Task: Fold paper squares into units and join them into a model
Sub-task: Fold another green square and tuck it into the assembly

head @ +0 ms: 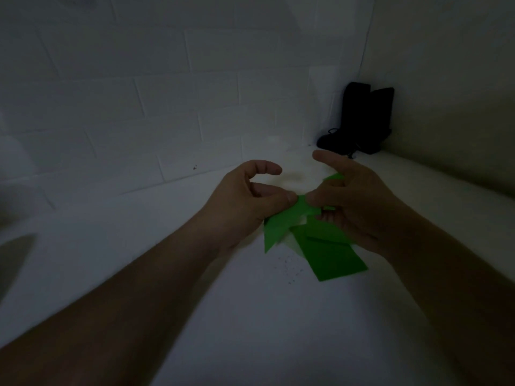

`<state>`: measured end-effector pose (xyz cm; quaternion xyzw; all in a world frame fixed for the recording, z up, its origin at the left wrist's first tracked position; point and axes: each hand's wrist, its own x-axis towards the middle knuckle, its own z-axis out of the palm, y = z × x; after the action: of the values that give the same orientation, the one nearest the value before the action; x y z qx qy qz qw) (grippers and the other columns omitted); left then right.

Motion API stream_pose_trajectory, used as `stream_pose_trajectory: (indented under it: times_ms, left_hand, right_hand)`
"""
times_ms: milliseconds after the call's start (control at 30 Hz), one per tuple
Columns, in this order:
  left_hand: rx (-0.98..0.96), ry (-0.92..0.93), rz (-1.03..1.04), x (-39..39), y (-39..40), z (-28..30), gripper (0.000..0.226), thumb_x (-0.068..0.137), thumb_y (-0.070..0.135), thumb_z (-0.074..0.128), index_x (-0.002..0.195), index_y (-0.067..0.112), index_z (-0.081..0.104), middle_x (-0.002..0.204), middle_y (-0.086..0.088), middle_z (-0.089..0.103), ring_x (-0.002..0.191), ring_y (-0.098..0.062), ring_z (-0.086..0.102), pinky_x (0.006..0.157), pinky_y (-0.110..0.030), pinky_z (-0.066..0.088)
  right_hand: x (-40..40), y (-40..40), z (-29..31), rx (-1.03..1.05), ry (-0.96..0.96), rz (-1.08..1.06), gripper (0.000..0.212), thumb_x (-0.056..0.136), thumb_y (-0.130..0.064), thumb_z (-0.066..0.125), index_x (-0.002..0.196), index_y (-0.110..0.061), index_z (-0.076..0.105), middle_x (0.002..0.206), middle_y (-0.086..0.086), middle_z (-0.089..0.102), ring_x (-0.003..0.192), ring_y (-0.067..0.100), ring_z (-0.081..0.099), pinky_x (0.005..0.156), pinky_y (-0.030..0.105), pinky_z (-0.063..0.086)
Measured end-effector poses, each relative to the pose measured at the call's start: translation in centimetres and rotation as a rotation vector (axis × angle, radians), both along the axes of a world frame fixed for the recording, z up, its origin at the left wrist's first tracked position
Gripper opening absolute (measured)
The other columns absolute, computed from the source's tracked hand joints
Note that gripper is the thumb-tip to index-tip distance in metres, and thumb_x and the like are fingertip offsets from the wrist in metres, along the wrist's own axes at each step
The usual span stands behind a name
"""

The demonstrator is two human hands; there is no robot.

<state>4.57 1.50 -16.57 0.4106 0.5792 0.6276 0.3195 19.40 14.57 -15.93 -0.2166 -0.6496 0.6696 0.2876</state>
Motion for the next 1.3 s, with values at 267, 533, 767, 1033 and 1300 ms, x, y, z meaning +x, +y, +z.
stream_pose_trajectory:
  times_ms: [267,533,767,1033,1300]
  left_hand:
    - [-0.006,-0.001,0.004,-0.1,-0.2,0.0,0.062,0.066,0.023,0.084,0.124,0.017,0.062,0.09,-0.016,0.079,0.094,-0.029,0.076,0.089,-0.036,0.06]
    - [-0.012,-0.034,-0.019,-0.2,-0.2,0.4,0.054,0.072,0.018,0.082,0.122,0.017,0.063,0.084,-0.016,0.078,0.089,-0.027,0.076,0.086,-0.037,0.062]
    - [0.019,-0.1,0.006,-0.5,-0.2,0.4,0.039,0.084,0.001,0.076,0.118,0.014,0.063,0.087,-0.016,0.078,0.088,-0.027,0.077,0.085,-0.035,0.061]
    - [-0.003,-0.069,0.008,-0.6,-0.2,0.4,0.037,0.088,0.002,0.074,0.12,0.018,0.065,0.089,-0.01,0.079,0.091,-0.021,0.077,0.082,-0.029,0.061]
    - [-0.017,-0.026,0.046,-1.1,0.0,0.3,0.034,0.087,0.002,0.075,0.116,0.016,0.066,0.084,-0.01,0.079,0.086,-0.02,0.076,0.085,-0.031,0.061]
  right_hand:
    - [0.2,-0.1,0.3,-0.034,0.011,0.005,0.077,0.083,0.015,0.064,0.15,-0.019,0.044,0.055,0.002,0.06,0.057,0.013,0.064,0.069,0.034,0.057]
    - [0.2,-0.4,0.7,-0.058,0.005,0.006,0.076,0.084,0.015,0.062,0.15,-0.019,0.044,0.057,0.004,0.059,0.058,0.016,0.065,0.068,0.035,0.059]
    - [0.2,-0.6,1.3,-0.12,0.009,-0.035,0.072,0.085,0.016,0.058,0.146,-0.021,0.049,0.054,-0.002,0.066,0.053,0.01,0.067,0.055,0.025,0.055]
    - [0.3,-0.4,1.4,-0.124,0.019,-0.054,0.07,0.085,0.015,0.057,0.145,-0.021,0.05,0.052,-0.004,0.064,0.051,0.009,0.064,0.054,0.026,0.054]
    - [0.3,-0.2,1.1,-0.119,0.026,-0.036,0.069,0.085,0.013,0.058,0.144,-0.021,0.051,0.053,-0.002,0.061,0.054,0.011,0.063,0.064,0.031,0.055]
